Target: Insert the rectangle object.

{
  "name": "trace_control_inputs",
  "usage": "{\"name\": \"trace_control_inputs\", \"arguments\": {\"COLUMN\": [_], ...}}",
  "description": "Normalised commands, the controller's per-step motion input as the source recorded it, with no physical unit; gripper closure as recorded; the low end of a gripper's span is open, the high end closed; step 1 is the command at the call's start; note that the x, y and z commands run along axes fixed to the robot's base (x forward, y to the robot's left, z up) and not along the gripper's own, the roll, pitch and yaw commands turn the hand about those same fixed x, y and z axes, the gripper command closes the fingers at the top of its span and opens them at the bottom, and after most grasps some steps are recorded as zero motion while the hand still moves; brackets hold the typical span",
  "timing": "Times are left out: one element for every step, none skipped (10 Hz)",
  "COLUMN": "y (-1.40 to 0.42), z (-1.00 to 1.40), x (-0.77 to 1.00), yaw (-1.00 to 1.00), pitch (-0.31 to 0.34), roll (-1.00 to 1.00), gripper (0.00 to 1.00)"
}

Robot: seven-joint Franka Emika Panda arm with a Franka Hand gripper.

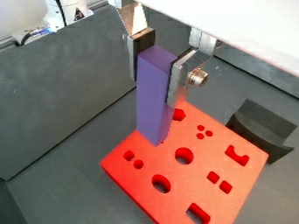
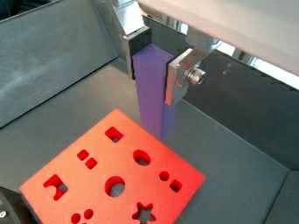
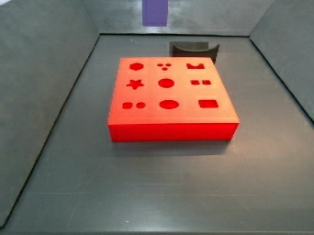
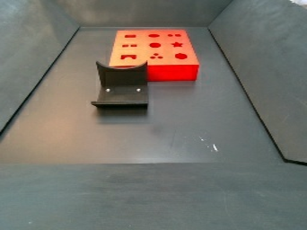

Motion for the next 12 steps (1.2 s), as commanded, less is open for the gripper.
{"name": "trace_control_inputs", "arguments": {"y": [-0.05, 0.00, 0.00, 0.00, 0.00, 0.00, -0.01, -0.08, -0.20, -0.25, -0.26, -0.26], "z": [-0.04, -0.07, -0.19, -0.27, -0.21, -0.18, -0.16, -0.13, -0.07, -0.05, -0.02, -0.14], "x": [0.05, 0.00, 0.00, 0.04, 0.24, 0.34, 0.55, 0.77, 0.88, 0.91, 0.95, 0.98], "yaw": [0.00, 0.00, 0.00, 0.00, 0.00, 0.00, 0.00, 0.00, 0.00, 0.00, 0.00, 0.00], "pitch": [0.000, 0.000, -0.004, -0.029, 0.000, 0.000, 0.000, 0.000, 0.036, 0.074, 0.114, 0.130], "roll": [0.00, -0.01, -0.01, 0.02, 0.10, 0.14, 0.24, 0.33, 0.40, 0.38, 0.23, 0.22], "gripper": [1.00, 1.00, 1.00, 1.00, 1.00, 1.00, 1.00, 1.00, 1.00, 1.00, 1.00, 1.00]}}
